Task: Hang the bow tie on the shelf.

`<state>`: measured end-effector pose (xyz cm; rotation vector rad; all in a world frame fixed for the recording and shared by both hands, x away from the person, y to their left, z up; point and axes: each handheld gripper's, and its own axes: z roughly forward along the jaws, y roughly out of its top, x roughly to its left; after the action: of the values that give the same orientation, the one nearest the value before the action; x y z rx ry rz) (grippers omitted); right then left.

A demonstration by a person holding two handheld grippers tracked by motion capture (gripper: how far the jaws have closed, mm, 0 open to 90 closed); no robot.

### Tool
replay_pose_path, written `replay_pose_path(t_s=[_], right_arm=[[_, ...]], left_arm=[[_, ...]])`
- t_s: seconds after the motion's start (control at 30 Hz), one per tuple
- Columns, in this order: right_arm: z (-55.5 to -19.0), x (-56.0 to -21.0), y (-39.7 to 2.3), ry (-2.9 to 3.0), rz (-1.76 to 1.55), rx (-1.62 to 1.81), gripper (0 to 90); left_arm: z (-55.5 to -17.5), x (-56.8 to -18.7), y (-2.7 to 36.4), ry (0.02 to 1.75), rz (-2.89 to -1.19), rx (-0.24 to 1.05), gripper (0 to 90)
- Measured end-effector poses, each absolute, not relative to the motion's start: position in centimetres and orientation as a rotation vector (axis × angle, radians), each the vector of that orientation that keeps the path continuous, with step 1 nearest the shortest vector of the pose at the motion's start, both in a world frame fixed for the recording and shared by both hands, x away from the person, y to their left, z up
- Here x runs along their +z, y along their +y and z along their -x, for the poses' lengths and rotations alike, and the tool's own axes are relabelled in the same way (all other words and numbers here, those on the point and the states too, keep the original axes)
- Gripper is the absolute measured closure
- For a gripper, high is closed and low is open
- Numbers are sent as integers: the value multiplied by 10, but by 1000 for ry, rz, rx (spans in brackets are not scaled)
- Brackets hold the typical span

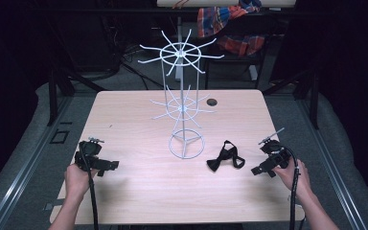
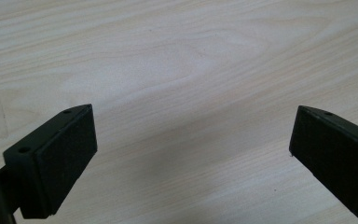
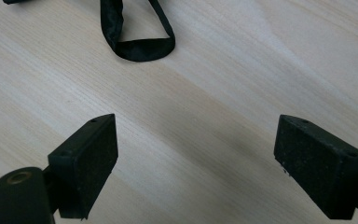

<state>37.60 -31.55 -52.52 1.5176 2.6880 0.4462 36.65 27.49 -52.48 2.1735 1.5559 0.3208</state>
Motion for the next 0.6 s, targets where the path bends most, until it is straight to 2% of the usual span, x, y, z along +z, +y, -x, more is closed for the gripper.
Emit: replay_pose_path(t_s=[0.47,0.6], right_arm=[[-375,-523,-313,2648,-1519,545,127],[-374,-515,-311,2621,-1496,641,83]], left_arm=[[-370,-527,275,1553,-2175,301,0],[-369,-525,278,1530,-2137,306,0]])
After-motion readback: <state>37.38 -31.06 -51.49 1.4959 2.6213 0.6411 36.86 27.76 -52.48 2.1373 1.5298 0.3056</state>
